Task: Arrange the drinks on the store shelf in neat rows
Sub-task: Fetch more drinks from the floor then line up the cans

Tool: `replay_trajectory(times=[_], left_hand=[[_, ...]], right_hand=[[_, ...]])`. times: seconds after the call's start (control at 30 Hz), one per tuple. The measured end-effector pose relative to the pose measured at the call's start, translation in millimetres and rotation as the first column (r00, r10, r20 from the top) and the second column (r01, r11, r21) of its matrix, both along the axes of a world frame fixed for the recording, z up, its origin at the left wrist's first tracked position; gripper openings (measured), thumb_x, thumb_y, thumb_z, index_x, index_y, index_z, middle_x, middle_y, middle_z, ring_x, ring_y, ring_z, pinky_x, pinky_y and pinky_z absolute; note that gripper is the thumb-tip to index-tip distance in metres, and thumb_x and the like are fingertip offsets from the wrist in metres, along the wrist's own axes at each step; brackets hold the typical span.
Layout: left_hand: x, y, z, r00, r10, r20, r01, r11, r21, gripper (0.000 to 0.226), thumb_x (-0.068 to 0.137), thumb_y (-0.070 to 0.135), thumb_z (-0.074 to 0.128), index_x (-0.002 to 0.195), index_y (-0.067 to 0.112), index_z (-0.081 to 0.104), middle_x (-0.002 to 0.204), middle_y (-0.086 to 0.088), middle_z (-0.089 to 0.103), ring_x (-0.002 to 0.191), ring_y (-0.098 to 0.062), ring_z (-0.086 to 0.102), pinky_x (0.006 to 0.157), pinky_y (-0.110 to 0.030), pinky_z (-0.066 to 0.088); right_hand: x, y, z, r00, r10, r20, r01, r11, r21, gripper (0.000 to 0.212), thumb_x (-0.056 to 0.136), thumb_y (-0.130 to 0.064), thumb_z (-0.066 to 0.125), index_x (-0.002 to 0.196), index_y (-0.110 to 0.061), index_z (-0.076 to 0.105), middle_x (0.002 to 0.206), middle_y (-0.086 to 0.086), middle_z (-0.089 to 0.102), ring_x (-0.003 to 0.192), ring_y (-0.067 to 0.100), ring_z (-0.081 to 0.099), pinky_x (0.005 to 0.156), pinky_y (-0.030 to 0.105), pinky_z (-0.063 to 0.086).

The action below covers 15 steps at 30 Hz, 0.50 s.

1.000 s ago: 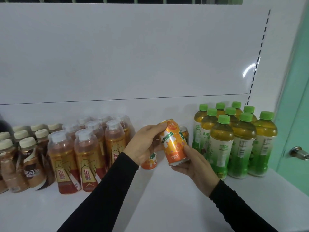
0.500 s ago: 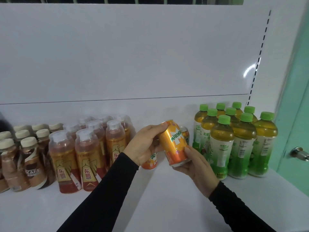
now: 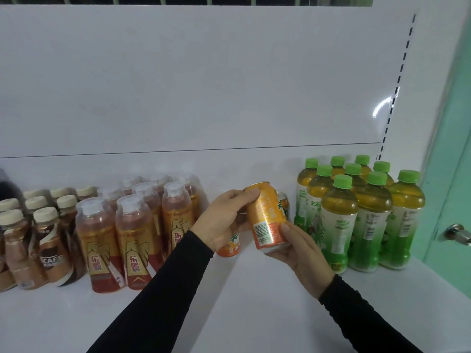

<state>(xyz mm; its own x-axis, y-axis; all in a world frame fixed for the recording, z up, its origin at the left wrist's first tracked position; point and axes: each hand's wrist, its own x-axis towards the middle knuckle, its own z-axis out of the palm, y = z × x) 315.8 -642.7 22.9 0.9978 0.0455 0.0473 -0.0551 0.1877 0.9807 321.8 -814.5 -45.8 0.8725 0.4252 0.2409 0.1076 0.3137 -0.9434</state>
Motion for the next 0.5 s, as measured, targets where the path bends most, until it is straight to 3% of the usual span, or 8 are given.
replay_trajectory(times=[0.07, 0.13, 0.2, 0.3, 0.43, 0.5], left_hand=[[-0.5, -0.7, -1.8, 0.999, 0.031, 0.014, -0.031, 0.999, 0.016, 0.049, 0.072, 0.039, 0.078, 0.108, 0.012, 0.061, 0.100, -0.009, 0.072, 0.089, -0.024, 0.072, 0.076, -0.037, 0.059], [-0.3, -1.6, -3.2, 0.997, 0.072, 0.034, -0.073, 0.997, 0.027, 0.060, 0.068, 0.041, 0.081, 0.115, 0.010, 0.061, 0.102, -0.010, 0.072, 0.090, -0.024, 0.073, 0.078, -0.038, 0.060], [1.8, -1.7, -4.9, 0.993, 0.110, 0.045, -0.111, 0.993, 0.039, 0.066, 0.067, 0.041, 0.084, 0.120, 0.010, 0.060, 0.102, -0.009, 0.074, 0.089, -0.023, 0.074, 0.078, -0.037, 0.060], [4.4, -5.0, -5.7, 0.991, 0.120, 0.051, -0.123, 0.991, 0.059, 0.053, 0.078, 0.038, 0.081, 0.120, 0.013, 0.060, 0.099, -0.006, 0.074, 0.087, -0.020, 0.074, 0.076, -0.034, 0.060], [3.2, -4.2, 0.2, 0.997, 0.062, 0.035, -0.063, 0.997, 0.044, 0.031, 0.088, 0.040, 0.071, 0.104, 0.014, 0.063, 0.081, 0.000, 0.069, 0.074, -0.014, 0.067, 0.065, -0.029, 0.054], [1.6, -2.5, 2.5, 1.000, 0.025, -0.015, -0.025, 1.000, -0.001, 0.028, 0.091, 0.037, 0.068, 0.102, 0.012, 0.064, 0.077, -0.002, 0.068, 0.068, -0.015, 0.065, 0.061, -0.030, 0.055]], right_hand=[[-0.9, -1.0, 1.7, 0.999, -0.020, 0.046, 0.023, 0.998, -0.063, 0.092, 0.057, -0.069, 0.078, 0.130, -0.018, 0.056, 0.118, 0.004, 0.071, 0.109, 0.021, 0.067, 0.090, 0.034, 0.056], [-3.4, -1.6, 5.6, 0.979, -0.052, 0.197, 0.092, 0.976, -0.199, 0.080, 0.067, -0.067, 0.066, 0.136, -0.029, 0.050, 0.120, -0.007, 0.068, 0.109, 0.009, 0.065, 0.088, 0.029, 0.055], [-4.0, -0.5, 8.2, 0.942, -0.096, 0.321, 0.199, 0.931, -0.305, 0.074, 0.067, -0.068, 0.070, 0.133, -0.041, 0.047, 0.118, -0.014, 0.065, 0.104, 0.001, 0.064, 0.084, 0.024, 0.055], [-4.1, 2.0, 7.1, 0.930, -0.140, 0.338, 0.235, 0.937, -0.257, 0.064, 0.066, -0.056, 0.083, 0.121, -0.046, 0.051, 0.111, -0.016, 0.068, 0.102, 0.005, 0.066, 0.085, 0.027, 0.057], [-3.0, 0.9, 3.1, 0.965, -0.082, 0.249, 0.118, 0.984, -0.132, 0.067, 0.067, -0.050, 0.073, 0.128, -0.030, 0.054, 0.115, -0.011, 0.070, 0.105, 0.011, 0.068, 0.080, 0.024, 0.056], [-1.2, 0.1, 0.0, 0.986, -0.036, 0.162, 0.047, 0.997, -0.068, 0.058, 0.072, -0.041, 0.070, 0.125, -0.021, 0.058, 0.115, -0.001, 0.072, 0.103, 0.018, 0.070, 0.080, 0.027, 0.056]])
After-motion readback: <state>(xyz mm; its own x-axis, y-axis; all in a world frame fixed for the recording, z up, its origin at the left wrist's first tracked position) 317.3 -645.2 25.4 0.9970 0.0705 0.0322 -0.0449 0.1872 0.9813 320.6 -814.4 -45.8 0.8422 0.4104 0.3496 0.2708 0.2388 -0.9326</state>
